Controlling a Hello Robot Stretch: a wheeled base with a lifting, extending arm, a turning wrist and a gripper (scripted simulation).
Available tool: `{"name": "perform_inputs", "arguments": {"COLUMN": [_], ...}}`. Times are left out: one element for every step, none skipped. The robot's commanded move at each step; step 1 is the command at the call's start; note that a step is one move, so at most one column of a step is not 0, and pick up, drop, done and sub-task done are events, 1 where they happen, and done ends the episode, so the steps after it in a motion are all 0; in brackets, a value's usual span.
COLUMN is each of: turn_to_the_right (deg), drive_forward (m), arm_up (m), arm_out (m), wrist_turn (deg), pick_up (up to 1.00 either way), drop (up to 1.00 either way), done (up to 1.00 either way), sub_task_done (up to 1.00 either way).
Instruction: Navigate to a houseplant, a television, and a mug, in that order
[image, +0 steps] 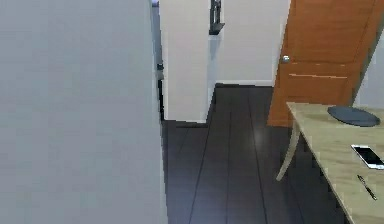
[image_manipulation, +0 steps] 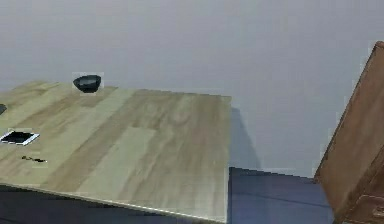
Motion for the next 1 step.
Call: {"name": "perform_inputs", "arguments": {"turn_to_the_right": [21.0], "drive_forward": [0.00], "arm_up": [0.00], "arm_out": [0.00], "wrist_turn": [0.0], "pick_up": [0.00], "drop": [0.00], "done": [0.00], "sub_task_done": [0.00]}}
